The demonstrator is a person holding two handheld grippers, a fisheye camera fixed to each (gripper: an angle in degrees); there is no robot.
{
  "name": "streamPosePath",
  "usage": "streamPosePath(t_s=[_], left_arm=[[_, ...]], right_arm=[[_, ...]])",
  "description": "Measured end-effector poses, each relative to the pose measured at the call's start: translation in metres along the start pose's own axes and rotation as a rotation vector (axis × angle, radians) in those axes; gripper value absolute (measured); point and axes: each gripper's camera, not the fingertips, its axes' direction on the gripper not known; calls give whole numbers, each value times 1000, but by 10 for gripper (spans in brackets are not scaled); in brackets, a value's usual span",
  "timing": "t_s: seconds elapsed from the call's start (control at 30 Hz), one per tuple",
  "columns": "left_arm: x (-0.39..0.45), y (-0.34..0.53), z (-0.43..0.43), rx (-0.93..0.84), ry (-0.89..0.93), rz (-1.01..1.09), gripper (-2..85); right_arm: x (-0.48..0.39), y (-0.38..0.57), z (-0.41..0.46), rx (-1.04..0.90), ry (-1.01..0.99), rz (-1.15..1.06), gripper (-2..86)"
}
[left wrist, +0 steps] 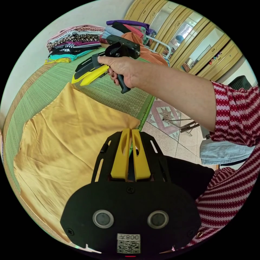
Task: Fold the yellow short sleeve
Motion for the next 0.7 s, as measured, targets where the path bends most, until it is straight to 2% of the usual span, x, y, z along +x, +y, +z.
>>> streamPosePath(t_s=[0.2,0.7], left_arm=[[1,-10,-17,0,-3,5,8],[-7,-31,-102,23,19,-3,7]], right_arm=[[3,-20,25,-58,57,-35,91],[62,-38,31,-80,-27,-24,12]])
